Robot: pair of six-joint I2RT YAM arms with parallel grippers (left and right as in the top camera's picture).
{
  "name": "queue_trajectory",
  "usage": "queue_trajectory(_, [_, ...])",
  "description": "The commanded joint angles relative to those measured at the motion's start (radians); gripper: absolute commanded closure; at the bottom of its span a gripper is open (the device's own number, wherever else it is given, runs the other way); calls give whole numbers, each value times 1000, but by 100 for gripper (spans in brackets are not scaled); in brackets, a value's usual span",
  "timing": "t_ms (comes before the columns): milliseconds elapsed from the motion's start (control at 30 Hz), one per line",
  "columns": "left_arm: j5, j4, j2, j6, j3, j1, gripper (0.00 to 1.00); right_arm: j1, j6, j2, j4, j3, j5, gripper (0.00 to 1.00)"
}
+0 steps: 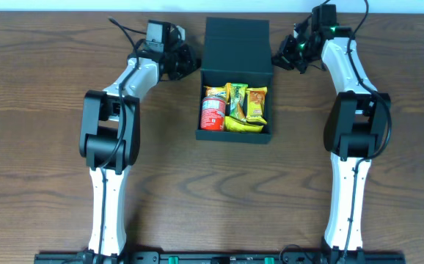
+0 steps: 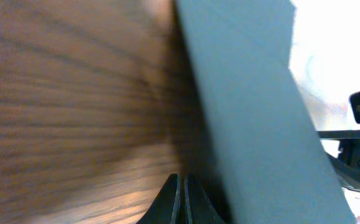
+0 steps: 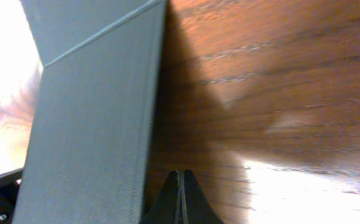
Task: Pack container
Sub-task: 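Grip the lid edges with both grippers and swing the lid forward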
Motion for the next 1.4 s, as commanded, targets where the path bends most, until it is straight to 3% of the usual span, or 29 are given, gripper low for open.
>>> queue_trajectory(0, [-18, 28, 19, 3, 15, -3, 94, 6, -37, 18, 5, 0, -50, 99])
queue_trajectory(433, [62, 138, 19, -6, 15, -13, 95, -2, -143, 18, 90, 0, -279, 99])
queue_trajectory(733, [118, 200, 19, 86, 15, -5, 94, -40, -274, 18, 175, 0, -471, 98])
queue_trajectory(900, [229, 290, 19, 193, 15, -3, 94, -71, -307, 18, 222, 0, -596, 99])
queue_trajectory(1367, [448, 408, 19, 259, 15, 34, 95, -93, -311, 18, 300, 0, -918, 98])
